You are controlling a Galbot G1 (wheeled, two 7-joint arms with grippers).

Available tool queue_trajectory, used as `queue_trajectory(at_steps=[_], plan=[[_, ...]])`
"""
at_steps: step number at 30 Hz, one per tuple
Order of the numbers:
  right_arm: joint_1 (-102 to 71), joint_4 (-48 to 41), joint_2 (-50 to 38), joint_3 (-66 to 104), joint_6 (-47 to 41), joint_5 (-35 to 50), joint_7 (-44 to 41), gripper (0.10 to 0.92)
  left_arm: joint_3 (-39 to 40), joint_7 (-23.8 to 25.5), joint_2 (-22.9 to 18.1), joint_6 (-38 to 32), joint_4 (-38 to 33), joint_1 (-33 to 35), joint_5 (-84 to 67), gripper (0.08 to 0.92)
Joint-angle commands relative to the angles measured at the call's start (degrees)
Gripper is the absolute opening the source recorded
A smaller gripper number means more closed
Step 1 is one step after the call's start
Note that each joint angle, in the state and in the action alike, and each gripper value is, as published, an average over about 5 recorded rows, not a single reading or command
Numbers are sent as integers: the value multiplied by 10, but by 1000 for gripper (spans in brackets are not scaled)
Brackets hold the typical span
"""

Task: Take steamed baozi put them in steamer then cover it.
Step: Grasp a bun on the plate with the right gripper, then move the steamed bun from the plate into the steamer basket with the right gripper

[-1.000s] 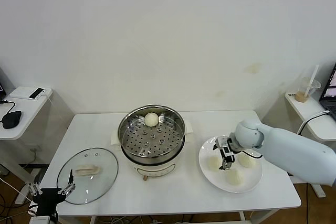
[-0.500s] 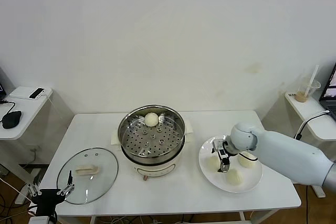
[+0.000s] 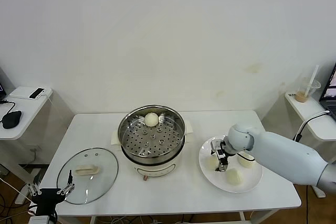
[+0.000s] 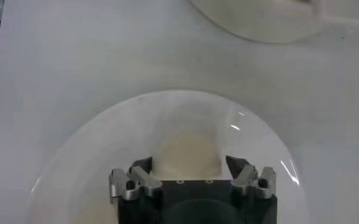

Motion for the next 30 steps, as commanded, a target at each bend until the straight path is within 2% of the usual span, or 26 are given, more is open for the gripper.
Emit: queue_trajectory(at_steps=[1,10,21,30], plan=[[3,2,-5,0,1,0,-8,657,0,0,0,0,0,0,0,823],[51,35,-32,-12,-4,22,-15,556,1,-1,0,0,-3,0,0,823],[262,78,-62,-93,-11,107,-17,561,6,0,7,3,-8,-7,-1,823],[410,88,15,-158,-41,221,6,568,10,1,15,7,-7,-19,-2,823]])
